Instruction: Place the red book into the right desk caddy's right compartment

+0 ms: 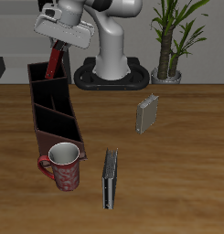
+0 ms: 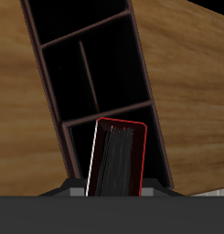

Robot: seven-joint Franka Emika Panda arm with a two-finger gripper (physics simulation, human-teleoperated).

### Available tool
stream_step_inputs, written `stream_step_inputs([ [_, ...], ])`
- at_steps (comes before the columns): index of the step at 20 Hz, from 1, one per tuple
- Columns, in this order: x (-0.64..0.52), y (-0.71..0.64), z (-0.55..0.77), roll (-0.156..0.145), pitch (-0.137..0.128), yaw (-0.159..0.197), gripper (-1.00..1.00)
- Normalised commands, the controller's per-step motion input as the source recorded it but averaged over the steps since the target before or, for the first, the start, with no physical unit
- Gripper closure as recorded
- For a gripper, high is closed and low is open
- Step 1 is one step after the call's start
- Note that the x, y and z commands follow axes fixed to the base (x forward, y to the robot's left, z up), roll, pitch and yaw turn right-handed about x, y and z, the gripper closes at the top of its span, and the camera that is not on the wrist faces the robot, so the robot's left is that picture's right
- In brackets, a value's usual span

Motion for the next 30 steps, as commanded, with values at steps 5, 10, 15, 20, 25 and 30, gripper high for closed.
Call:
stream_step_inputs([
  [5, -0.19, -0.05, -0.07, -0.032, -0.012, -0.040, 1.00],
  [10, -0.06, 0.08, -0.09, 0.026, 0.005, 0.001, 1.00],
  [15, -0.05, 0.09, -0.10, 0.028, -0.004, 0.005, 1.00],
  [20, 0.05, -0.11, -0.13, -0.011, 0.018, -0.022, 1.00],
  [25, 0.10, -0.17, -0.19, -0.028, 0.041, -0.030, 1.00],
  [30, 0.10, -0.07, -0.23, -0.008, 0.037, -0.002, 1.00],
])
